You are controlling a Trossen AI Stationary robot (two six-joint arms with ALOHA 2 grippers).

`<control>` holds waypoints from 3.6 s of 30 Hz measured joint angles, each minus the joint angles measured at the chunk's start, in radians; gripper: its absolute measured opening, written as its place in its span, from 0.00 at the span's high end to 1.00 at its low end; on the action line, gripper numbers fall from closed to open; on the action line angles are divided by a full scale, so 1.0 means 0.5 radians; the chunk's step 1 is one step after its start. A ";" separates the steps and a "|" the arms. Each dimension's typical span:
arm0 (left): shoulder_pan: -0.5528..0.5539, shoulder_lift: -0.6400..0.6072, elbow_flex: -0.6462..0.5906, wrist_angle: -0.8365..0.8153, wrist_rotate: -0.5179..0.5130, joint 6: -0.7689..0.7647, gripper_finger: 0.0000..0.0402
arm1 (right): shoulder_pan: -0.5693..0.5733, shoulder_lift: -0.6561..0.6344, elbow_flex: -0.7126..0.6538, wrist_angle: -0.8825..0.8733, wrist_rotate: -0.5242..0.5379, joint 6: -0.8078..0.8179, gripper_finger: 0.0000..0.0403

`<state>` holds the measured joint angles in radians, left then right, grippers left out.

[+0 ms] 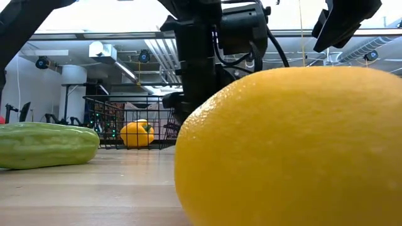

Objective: Sort produce into baskets
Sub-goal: Put the orange carrot into the black wire basket

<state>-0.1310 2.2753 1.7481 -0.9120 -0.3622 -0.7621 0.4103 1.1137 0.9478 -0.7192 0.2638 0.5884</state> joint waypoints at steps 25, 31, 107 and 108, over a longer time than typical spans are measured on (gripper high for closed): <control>-0.118 -0.116 0.214 -0.590 -0.124 0.314 0.80 | 0.000 0.000 0.000 0.002 0.000 -0.015 0.97; -0.172 -0.193 0.506 -1.060 -0.397 0.382 0.80 | 0.000 0.000 -0.006 0.004 0.001 -0.021 0.97; 1.536 -1.191 -0.932 -0.443 -0.044 0.466 0.77 | 0.005 0.000 -0.030 0.120 0.106 -0.182 0.97; 1.536 -1.185 -0.932 -0.442 -0.045 0.465 0.76 | 0.005 0.000 -0.030 0.120 0.106 -0.182 0.97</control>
<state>0.6369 1.6829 1.2819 -1.1332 -0.3847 -0.5297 0.4126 1.1137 0.9329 -0.6594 0.3168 0.4976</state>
